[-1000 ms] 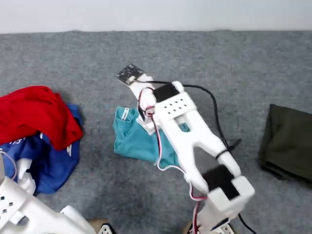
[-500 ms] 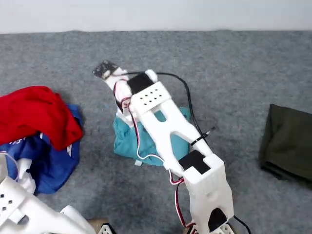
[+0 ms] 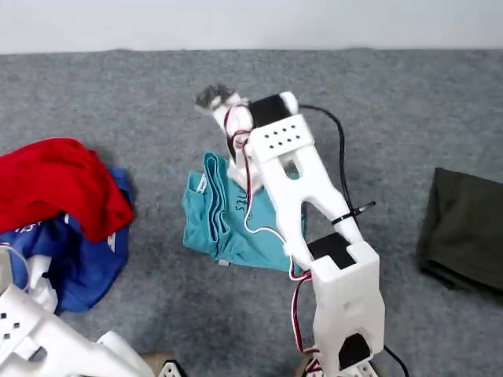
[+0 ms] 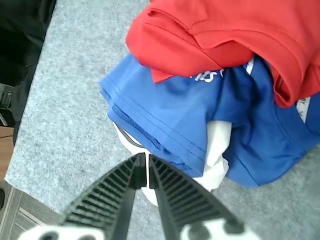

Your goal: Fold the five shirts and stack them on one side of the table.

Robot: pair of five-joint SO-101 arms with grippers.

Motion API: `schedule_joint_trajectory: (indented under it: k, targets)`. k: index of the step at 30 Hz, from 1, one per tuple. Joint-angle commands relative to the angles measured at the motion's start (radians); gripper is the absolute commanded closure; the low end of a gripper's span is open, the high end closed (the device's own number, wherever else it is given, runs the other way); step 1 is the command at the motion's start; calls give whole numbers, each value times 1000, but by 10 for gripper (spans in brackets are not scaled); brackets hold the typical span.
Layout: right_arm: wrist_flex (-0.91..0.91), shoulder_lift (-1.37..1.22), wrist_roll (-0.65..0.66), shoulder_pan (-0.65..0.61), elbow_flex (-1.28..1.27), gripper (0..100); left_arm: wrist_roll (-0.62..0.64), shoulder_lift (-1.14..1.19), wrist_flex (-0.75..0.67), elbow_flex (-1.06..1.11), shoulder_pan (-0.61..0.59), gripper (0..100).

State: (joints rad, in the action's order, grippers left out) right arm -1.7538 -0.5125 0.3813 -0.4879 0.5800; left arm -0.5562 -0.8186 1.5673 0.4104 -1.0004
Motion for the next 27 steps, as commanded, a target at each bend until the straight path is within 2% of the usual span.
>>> schedule_joint_trajectory:
  k: [1,5,9,13,17,23,27]
  targets:
    - [-38,7,9,-39,-98,990,9,-20,-48,-4,-5,985]
    - [4,7,6,-173,-147,990,9,-20,-57,-5,0,985]
    - [136,7,6,-320,-147,990,9,-20,-57,-4,0,985]
    - [260,12,6,-389,-137,990,9,-20,-57,-4,0,985]
    - [248,21,-14,-367,-72,990,9,-18,-57,-4,0,985]
    - [62,18,-78,-246,123,990,9,-18,-51,-2,0,985]
    - [7,13,-77,-183,118,990,11,-18,-49,-2,0,985]
